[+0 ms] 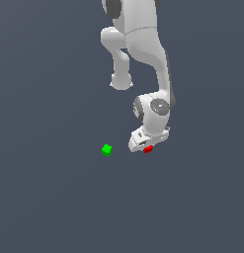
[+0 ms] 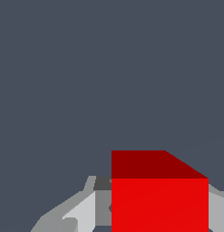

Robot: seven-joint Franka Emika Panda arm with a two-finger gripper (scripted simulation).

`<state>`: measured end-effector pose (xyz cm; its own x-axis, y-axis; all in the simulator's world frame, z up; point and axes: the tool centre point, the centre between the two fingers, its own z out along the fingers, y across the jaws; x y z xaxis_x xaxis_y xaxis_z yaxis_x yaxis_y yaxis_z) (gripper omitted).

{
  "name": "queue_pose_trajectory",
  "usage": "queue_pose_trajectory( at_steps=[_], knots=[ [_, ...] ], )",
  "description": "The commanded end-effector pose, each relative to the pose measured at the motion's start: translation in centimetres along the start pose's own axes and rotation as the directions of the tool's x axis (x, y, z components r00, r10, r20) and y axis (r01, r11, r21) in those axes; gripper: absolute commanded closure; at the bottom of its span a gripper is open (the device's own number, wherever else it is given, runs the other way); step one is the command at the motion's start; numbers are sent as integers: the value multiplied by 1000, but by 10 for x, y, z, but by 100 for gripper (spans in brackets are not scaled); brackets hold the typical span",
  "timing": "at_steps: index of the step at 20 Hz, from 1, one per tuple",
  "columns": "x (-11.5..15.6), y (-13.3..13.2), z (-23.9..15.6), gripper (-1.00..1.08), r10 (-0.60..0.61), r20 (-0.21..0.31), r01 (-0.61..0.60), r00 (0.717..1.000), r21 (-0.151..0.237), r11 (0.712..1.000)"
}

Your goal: Stack the red cube on top of the green cube.

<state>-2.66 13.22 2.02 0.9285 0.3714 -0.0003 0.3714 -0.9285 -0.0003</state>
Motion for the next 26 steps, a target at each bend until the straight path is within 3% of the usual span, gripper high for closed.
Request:
queue_pose_trajectory(
  at_steps=[1,13,26],
  knots=[
    [0,0,0,108,0,0,0,1000,0,1000],
    [0,0,-11,108,0,0,0,1000,-1,1000],
    [-1,-1,-87,108,-1,0,1,1000,-1,1000]
  ],
)
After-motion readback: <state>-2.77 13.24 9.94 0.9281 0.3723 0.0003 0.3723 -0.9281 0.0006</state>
